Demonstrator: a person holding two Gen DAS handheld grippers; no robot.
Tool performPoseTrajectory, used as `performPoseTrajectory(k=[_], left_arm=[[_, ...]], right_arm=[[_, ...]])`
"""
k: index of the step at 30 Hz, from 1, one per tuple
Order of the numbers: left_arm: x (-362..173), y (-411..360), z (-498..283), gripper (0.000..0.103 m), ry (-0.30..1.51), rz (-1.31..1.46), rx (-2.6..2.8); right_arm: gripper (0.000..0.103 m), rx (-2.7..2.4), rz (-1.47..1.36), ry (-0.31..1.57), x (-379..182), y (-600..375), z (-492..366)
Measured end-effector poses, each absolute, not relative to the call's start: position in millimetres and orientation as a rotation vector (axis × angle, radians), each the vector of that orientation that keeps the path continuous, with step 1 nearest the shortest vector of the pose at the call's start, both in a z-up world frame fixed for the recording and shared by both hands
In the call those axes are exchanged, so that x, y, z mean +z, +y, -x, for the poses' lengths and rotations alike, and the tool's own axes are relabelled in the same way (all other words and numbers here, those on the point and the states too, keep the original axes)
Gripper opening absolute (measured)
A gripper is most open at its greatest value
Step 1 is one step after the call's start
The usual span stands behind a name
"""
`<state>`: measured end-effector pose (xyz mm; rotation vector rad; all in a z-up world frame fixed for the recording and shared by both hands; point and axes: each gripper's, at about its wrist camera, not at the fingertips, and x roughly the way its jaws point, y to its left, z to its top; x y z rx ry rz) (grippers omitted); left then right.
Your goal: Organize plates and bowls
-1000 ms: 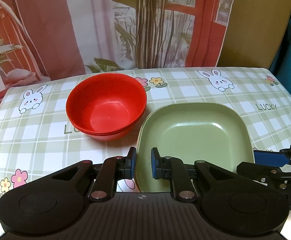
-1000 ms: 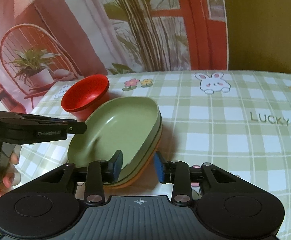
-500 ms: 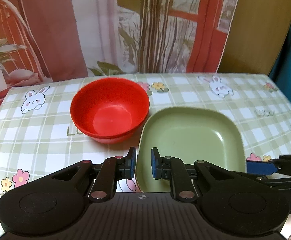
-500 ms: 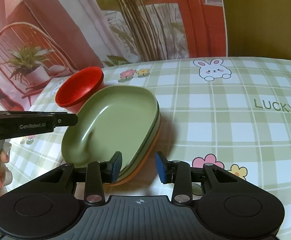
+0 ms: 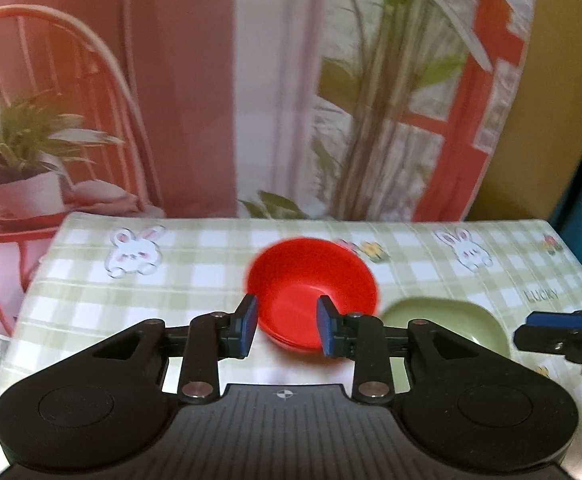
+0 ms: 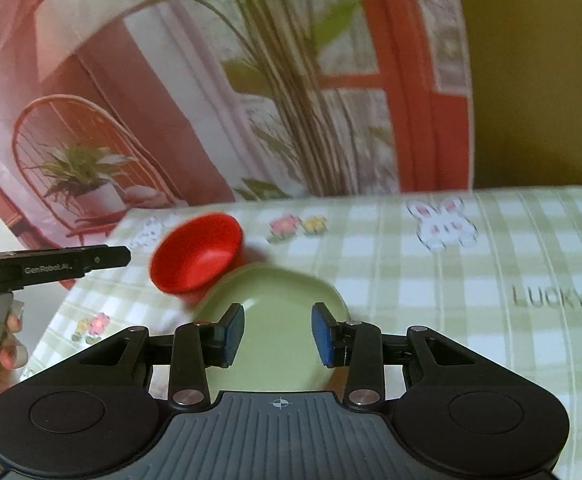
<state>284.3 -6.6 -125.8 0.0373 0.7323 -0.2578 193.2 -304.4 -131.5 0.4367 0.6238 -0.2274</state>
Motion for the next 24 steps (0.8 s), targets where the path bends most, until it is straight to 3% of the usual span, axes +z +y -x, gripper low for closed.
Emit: performPoseTrajectory(k=[8, 24], left_arm=[[-130.6, 25.3, -309.3, 0.034, 0.714, 0.036, -0.227], [-194.3, 28.1, -336.9, 0.034, 0.775, 0.181, -0.218]], right_arm=[[0.035, -0.185, -0.379, 0.672, -118.1, -296.1, -259.7], [0.034, -0.217, -0.416, 0.829, -160.6, -297.0, -364.7]])
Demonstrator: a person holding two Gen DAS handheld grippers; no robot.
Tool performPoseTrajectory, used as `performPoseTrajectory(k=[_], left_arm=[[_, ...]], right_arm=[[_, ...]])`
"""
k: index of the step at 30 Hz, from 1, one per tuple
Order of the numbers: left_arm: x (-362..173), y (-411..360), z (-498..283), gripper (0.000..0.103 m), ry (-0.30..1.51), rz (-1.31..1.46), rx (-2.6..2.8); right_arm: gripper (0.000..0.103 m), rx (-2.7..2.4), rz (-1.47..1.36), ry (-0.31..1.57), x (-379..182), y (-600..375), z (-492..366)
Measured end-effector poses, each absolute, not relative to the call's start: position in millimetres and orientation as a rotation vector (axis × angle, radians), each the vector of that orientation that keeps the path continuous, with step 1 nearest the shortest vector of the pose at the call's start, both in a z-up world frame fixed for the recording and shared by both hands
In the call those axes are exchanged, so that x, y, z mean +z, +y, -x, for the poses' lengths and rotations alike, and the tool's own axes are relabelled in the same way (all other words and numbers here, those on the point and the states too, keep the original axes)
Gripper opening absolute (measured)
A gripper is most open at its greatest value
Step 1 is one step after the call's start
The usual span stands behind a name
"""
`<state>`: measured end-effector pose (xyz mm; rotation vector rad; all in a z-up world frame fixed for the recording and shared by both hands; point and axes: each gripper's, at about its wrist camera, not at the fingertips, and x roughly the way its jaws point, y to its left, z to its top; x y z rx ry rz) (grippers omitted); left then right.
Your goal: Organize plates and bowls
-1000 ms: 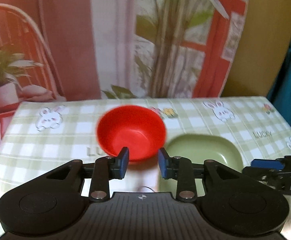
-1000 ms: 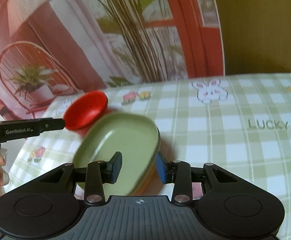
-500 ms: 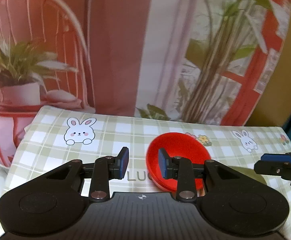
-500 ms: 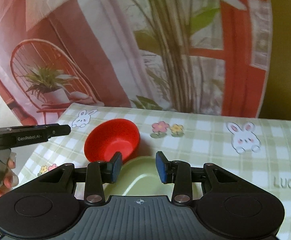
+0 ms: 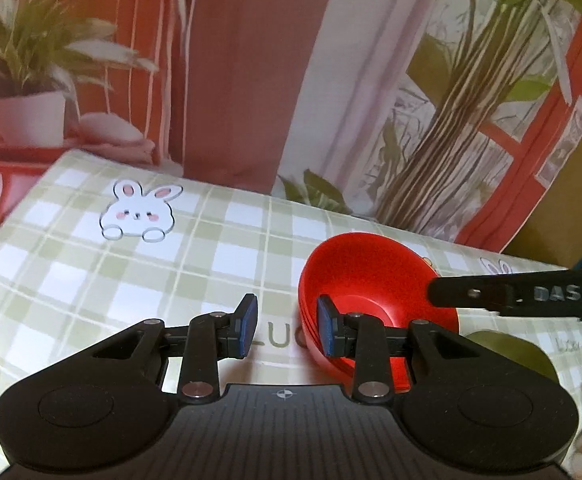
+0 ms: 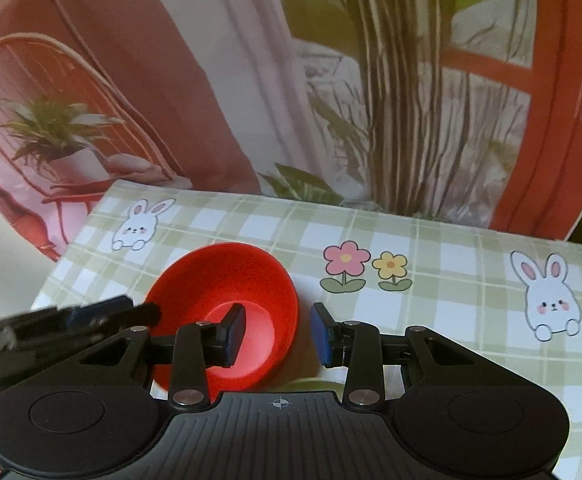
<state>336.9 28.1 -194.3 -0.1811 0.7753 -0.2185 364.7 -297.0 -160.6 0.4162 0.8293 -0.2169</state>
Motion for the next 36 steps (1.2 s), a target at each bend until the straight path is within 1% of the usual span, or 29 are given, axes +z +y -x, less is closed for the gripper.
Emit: performPoseTrajectory(k=[6, 8, 12, 14, 20, 24, 25, 28, 31, 36], left_arm=[[-203.8, 28.3, -338.2, 0.034, 0.784, 0.226, -0.225], [-203.6, 29.5, -336.1, 0.034, 0.781, 0.233, -0.225], [-198.2, 31.7, -327.1, 0.035, 0.749, 0.242, -0.214], [-196.8, 32.1, -324.7, 0.036, 0.740, 0.233, -0.204], [-201.3, 26.6, -331.3, 0.037, 0.765, 0.242, -0.209], [-207.5, 22.5, -333.2, 0.037, 0.774, 0.263, -0.223], [-209.1, 22.7, -333.3, 0.036, 0.772, 0.274, -0.228], [-213.1, 25.7, -333.1, 0.022, 0.760, 0.327, -0.237], [-212.4, 24.8, -333.2, 0.017, 0.766, 0.318, -0.202], [-199.3, 31.3, -327.0, 0.017, 0.754, 0.319, -0.169]], right_arm=[[0.033, -0.223, -0.481, 0.861, -174.9, -298.5, -372.9], [0.028, -0.222, -0.483, 0.864, -175.7, -297.9, -373.4], [0.026, -0.224, -0.492, 0.856, -175.8, -299.0, -373.0], [0.022, -0.229, -0.493, 0.852, -176.0, -299.5, -372.7], [0.014, -0.244, -0.528, 0.841, -178.3, -305.2, -369.2], [0.012, -0.245, -0.537, 0.835, -179.1, -305.7, -368.1], [0.012, -0.245, -0.537, 0.835, -179.4, -305.8, -368.2], [0.009, -0.244, -0.551, 0.830, -178.7, -305.6, -368.5], [0.007, -0.227, -0.569, 0.809, -174.5, -303.4, -368.0], [0.007, -0.198, -0.569, 0.784, -165.0, -295.2, -365.4]])
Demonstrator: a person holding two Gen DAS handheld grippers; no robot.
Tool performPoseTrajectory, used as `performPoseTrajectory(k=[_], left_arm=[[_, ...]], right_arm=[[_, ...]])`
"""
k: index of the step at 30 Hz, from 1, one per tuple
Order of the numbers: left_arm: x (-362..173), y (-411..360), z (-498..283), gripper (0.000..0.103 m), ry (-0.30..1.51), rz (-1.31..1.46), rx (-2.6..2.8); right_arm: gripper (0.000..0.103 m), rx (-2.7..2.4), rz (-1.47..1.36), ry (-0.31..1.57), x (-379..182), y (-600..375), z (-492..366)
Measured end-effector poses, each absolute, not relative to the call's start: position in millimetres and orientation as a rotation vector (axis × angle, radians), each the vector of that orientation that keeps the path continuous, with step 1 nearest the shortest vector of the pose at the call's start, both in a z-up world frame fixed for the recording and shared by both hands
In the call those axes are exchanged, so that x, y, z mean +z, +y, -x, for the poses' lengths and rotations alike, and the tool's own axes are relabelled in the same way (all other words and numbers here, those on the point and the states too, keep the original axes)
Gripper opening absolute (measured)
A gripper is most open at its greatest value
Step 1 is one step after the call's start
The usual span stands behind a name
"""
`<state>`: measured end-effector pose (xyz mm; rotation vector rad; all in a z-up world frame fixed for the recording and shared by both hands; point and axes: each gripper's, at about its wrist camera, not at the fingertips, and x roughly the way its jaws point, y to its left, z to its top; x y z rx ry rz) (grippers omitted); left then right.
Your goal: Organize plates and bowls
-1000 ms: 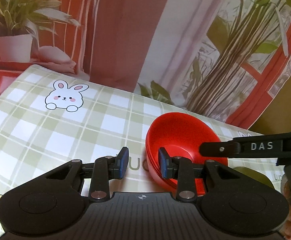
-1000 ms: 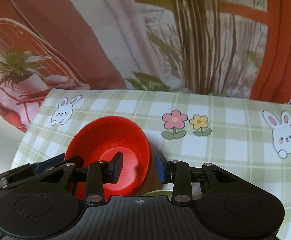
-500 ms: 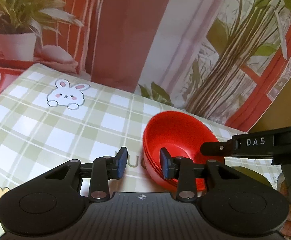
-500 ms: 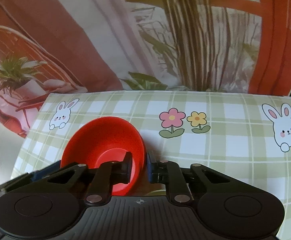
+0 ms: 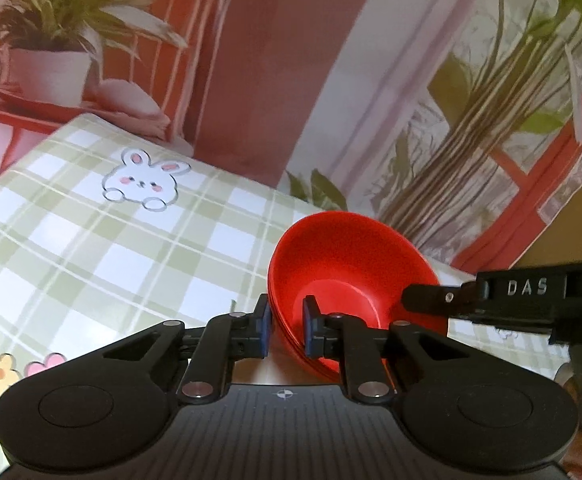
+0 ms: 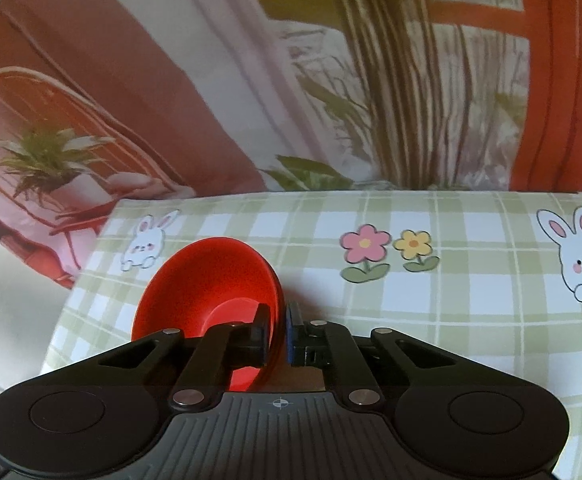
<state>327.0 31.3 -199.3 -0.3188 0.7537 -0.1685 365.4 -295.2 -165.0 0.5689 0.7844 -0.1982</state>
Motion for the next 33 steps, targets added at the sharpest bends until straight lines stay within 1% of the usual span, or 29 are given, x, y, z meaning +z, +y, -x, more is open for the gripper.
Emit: performPoseTrajectory(k=[6, 18, 25, 33], left_arm=[[-174.4, 30.8, -313.7, 0.017, 0.734, 0.271, -0.127], [-135.1, 21.8, -268.8, 0.017, 0.700, 0.269, -0.107], [-124.4, 8.3, -248.7, 0.017, 0.701, 0.240, -0.114], [-119.5, -10.1, -232.9, 0.017, 0.710, 0.222, -0.151]], right_arm=[[0.008, -0.176, -0.602, 0.732, -149.8, -286.0, -350.0], [0.008, -0.156, -0.609, 0.628, -121.3, -272.5, -292.4], [0.009, -0.163, -0.536, 0.582, -106.5, -264.0, -256.7], [0.009, -0.183, -0.534, 0.549, -103.4, -272.2, -219.7]])
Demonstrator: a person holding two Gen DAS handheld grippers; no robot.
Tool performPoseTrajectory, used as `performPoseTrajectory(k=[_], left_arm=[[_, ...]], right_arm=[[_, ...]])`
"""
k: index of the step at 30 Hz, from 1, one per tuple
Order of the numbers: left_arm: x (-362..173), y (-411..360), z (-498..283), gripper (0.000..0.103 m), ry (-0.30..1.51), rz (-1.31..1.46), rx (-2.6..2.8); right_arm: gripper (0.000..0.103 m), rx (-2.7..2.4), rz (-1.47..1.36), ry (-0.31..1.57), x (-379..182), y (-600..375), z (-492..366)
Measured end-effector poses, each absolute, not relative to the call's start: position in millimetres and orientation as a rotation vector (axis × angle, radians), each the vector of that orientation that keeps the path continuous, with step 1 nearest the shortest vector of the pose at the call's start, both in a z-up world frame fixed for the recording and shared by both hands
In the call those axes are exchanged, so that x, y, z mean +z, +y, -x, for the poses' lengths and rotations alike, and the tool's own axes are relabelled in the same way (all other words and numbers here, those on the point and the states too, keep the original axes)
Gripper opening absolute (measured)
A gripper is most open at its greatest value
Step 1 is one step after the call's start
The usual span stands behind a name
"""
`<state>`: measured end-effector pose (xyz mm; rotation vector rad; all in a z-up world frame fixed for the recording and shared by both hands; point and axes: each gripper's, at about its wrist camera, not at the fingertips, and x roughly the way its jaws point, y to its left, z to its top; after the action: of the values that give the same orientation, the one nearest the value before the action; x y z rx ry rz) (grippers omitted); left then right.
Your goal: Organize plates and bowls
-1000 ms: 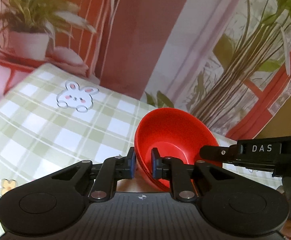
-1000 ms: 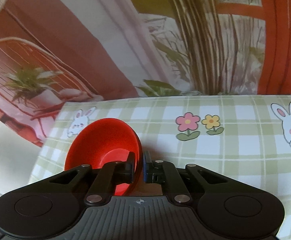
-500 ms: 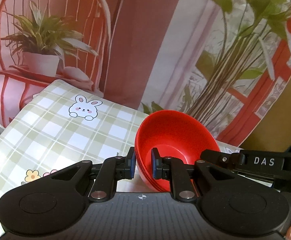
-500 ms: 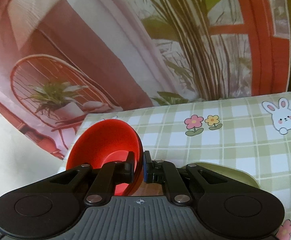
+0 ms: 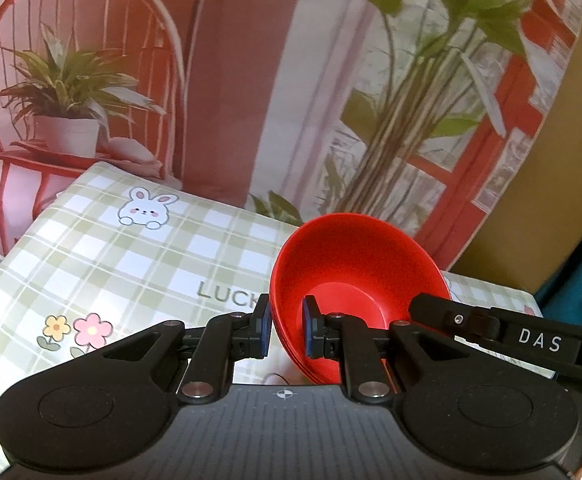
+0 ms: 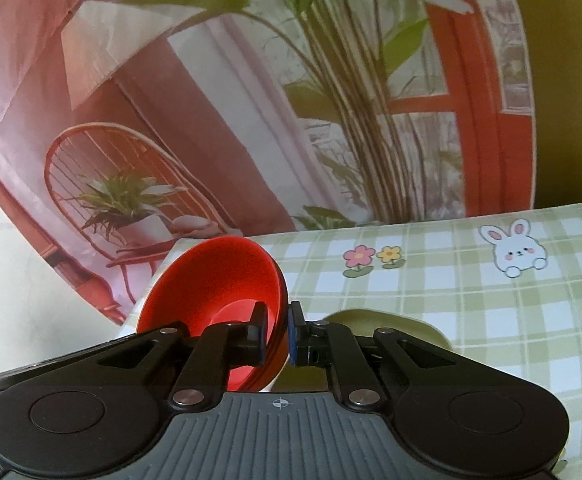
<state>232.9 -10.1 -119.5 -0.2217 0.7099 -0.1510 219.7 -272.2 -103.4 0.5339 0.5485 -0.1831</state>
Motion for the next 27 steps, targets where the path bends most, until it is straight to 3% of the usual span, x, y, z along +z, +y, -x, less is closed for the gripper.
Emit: performPoseTrajectory(k=[27], left_arm=[[-158.9, -64.7, -225.9, 0.017, 0.849, 0.138, -0.235]], right_arm=[[0.010, -0.264, -0.571, 0.558, -142.1, -304.3, -167.9]])
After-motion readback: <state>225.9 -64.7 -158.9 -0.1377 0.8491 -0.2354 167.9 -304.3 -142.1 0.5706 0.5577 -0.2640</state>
